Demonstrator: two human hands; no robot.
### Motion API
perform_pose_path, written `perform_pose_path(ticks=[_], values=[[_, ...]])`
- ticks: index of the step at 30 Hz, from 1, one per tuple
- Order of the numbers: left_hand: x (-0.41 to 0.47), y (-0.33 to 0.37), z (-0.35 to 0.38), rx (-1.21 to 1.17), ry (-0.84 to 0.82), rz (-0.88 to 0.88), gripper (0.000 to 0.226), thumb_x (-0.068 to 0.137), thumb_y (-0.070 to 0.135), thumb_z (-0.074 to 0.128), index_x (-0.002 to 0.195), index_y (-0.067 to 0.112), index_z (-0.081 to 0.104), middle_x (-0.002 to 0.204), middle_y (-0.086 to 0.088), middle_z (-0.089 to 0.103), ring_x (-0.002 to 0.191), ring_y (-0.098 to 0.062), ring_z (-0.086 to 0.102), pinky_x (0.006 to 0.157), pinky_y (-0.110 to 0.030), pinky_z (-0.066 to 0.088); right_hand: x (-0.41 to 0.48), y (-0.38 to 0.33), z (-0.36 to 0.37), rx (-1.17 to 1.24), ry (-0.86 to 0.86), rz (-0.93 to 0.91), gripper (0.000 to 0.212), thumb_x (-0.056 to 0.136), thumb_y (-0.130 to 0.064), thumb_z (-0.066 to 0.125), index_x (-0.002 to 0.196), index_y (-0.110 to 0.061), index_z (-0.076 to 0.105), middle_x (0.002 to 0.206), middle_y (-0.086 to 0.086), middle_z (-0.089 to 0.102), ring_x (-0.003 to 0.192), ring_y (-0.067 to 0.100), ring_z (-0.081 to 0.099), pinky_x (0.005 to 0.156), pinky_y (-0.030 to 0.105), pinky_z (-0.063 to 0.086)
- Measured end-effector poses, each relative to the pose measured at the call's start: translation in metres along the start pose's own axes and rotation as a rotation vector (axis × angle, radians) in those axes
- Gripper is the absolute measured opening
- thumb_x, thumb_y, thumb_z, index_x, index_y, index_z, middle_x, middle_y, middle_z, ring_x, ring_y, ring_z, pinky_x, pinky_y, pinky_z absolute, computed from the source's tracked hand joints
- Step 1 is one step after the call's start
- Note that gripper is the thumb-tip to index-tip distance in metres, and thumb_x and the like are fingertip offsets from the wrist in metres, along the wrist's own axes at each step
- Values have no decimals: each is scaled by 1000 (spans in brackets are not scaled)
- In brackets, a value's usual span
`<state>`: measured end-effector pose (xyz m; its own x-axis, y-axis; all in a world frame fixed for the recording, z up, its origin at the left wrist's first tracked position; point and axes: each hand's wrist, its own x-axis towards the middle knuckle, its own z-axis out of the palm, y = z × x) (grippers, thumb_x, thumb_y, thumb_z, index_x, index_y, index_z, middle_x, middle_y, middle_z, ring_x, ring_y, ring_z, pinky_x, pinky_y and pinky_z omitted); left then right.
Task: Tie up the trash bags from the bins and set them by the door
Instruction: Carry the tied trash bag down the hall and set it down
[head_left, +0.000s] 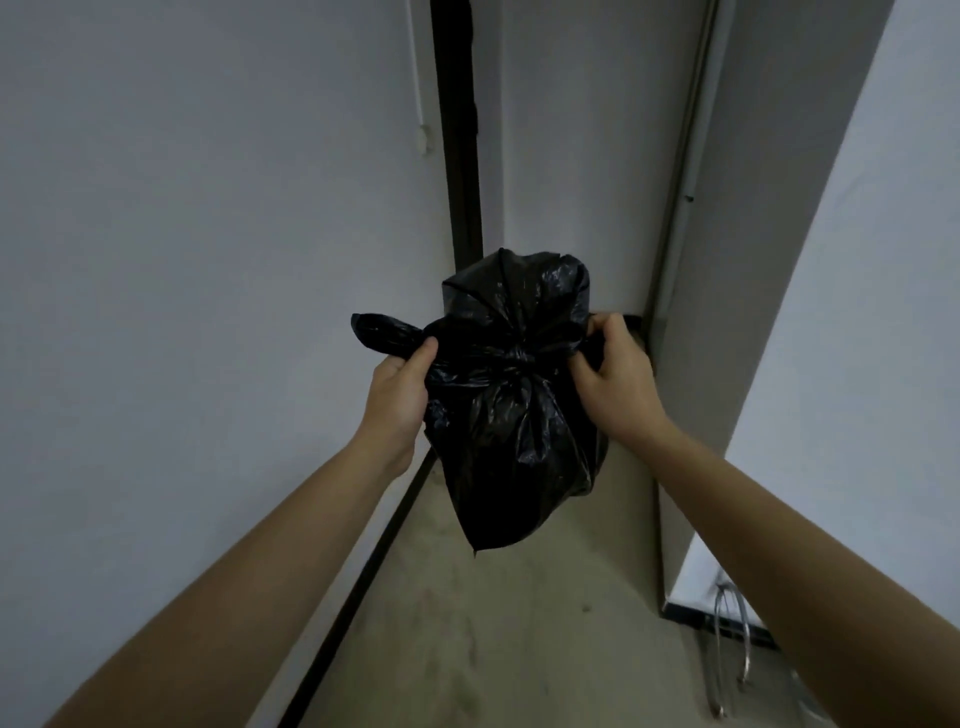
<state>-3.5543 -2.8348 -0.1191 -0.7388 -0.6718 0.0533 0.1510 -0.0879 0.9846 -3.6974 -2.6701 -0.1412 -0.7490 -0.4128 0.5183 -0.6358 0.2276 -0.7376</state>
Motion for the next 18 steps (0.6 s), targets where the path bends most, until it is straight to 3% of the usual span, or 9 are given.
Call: perform_pose_path(ticks=[5, 12, 18], values=[[136, 6, 1, 36, 67, 20, 26, 103, 31, 52, 116, 16, 69, 108, 0, 75, 93, -8, 72, 73, -15, 53, 133, 39, 60, 42, -76, -25, 11, 97, -19, 57, 103, -14, 49, 91, -3, 61, 64, -2, 50, 55, 13, 35], [312, -8, -19, 2, 150, 0, 30, 102, 32, 53, 121, 13, 67, 112, -2, 74, 103, -14, 70, 81, -22, 52, 285, 83, 155, 62, -188, -44, 9, 99, -21, 57, 102, -22, 48, 96, -3, 61, 78, 1, 54, 60, 10, 36], [471, -45, -42, 119, 69, 13, 36, 103, 42, 47, 121, 17, 66, 110, 3, 73, 94, -4, 70, 72, -12, 53, 404, 143, 252, 63, -167, 34, 13, 98, -28, 59, 104, -22, 49, 90, -12, 59, 69, 3, 51, 58, 16, 39]])
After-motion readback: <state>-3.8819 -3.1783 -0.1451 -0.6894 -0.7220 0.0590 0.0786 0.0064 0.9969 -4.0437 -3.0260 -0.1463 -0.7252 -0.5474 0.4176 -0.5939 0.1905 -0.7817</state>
